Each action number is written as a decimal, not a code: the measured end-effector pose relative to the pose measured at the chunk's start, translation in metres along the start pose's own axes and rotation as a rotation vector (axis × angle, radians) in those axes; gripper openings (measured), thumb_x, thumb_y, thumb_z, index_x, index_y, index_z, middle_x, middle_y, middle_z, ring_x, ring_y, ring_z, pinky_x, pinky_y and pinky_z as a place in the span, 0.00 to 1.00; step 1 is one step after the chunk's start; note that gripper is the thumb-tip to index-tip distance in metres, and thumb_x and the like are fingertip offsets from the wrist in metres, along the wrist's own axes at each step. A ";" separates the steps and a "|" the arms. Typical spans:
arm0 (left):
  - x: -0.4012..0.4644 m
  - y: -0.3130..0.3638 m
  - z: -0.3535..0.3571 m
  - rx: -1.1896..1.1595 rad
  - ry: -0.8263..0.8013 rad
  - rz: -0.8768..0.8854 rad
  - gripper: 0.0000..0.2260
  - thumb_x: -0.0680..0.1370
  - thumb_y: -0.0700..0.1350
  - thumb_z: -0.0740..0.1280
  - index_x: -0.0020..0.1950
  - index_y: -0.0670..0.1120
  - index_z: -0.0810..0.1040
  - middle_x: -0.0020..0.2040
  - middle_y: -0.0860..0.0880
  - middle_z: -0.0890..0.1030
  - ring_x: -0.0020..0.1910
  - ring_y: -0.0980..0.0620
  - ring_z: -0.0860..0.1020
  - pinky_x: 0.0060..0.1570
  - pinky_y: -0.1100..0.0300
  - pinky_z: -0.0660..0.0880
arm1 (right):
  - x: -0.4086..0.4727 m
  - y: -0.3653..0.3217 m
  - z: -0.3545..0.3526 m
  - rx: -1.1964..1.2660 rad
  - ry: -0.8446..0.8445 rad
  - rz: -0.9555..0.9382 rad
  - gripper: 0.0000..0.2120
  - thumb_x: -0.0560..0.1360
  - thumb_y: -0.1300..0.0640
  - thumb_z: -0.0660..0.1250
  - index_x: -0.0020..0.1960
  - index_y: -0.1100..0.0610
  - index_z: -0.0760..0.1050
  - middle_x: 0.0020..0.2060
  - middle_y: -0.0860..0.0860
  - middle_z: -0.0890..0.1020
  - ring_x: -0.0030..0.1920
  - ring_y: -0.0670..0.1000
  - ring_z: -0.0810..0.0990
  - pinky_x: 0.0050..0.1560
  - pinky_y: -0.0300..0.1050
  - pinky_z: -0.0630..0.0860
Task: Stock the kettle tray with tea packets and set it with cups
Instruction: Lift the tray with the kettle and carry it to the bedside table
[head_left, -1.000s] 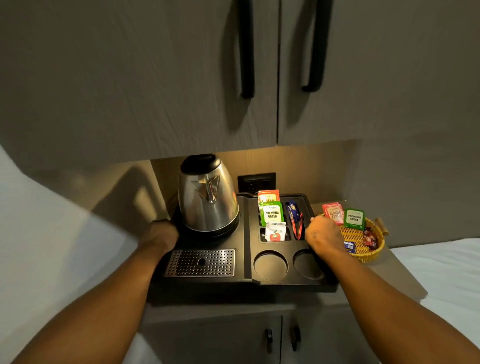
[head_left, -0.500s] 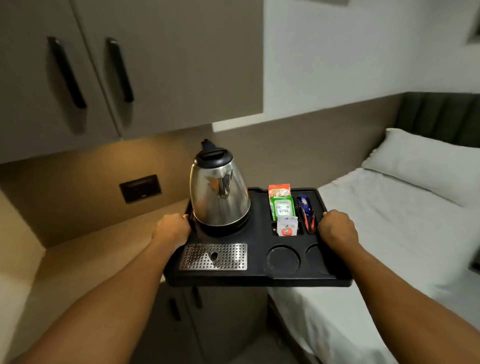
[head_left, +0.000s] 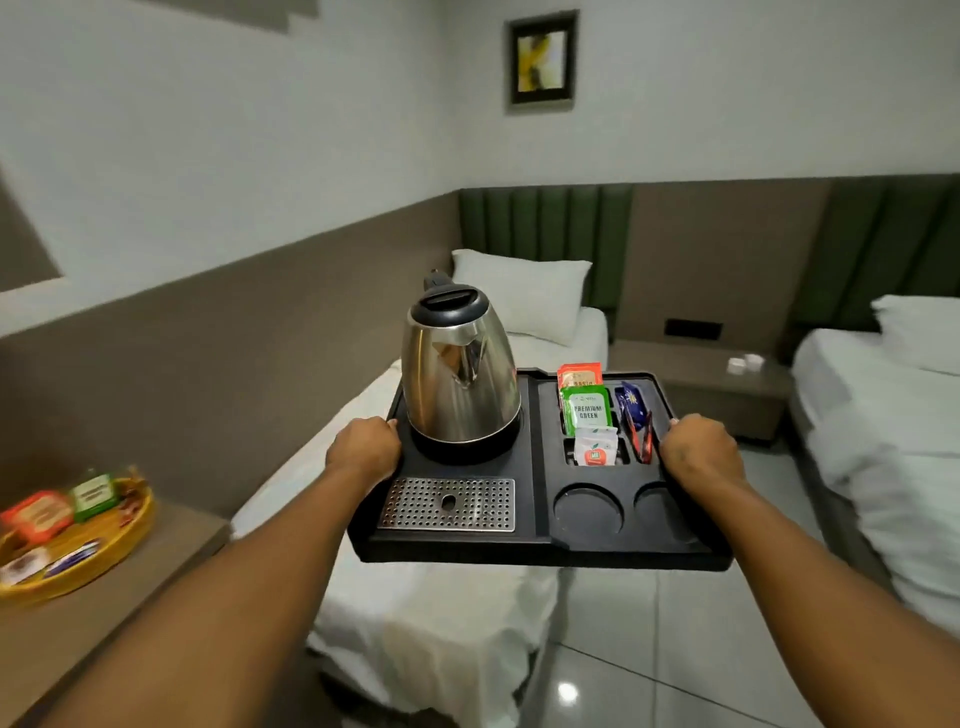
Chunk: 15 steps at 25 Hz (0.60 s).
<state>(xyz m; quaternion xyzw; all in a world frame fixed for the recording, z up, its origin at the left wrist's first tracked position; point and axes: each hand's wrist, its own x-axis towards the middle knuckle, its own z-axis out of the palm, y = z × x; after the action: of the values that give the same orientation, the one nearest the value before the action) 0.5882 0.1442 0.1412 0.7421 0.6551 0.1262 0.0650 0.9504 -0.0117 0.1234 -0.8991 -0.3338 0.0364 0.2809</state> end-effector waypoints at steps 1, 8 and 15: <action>0.015 0.032 0.014 0.010 -0.012 0.033 0.21 0.83 0.53 0.53 0.55 0.41 0.80 0.55 0.38 0.81 0.52 0.37 0.79 0.48 0.51 0.75 | 0.020 0.020 -0.005 -0.009 0.020 0.042 0.13 0.76 0.56 0.60 0.48 0.62 0.79 0.46 0.62 0.82 0.45 0.63 0.80 0.40 0.46 0.69; 0.169 0.239 0.115 -0.027 -0.070 0.196 0.20 0.83 0.53 0.53 0.55 0.42 0.80 0.54 0.40 0.81 0.50 0.39 0.79 0.43 0.53 0.72 | 0.214 0.112 -0.001 -0.016 0.140 0.170 0.13 0.76 0.57 0.58 0.50 0.64 0.79 0.50 0.64 0.81 0.49 0.65 0.80 0.45 0.49 0.73; 0.362 0.431 0.200 -0.062 -0.119 0.264 0.21 0.84 0.52 0.52 0.55 0.41 0.80 0.54 0.38 0.81 0.51 0.38 0.78 0.43 0.53 0.70 | 0.462 0.139 0.020 -0.043 0.227 0.261 0.16 0.80 0.54 0.57 0.51 0.65 0.78 0.49 0.63 0.81 0.49 0.64 0.79 0.42 0.46 0.67</action>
<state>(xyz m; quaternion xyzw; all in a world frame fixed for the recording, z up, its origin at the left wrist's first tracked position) 1.0943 0.4589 0.0986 0.8258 0.5424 0.1095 0.1092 1.3834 0.1985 0.0899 -0.9389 -0.1812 -0.0366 0.2904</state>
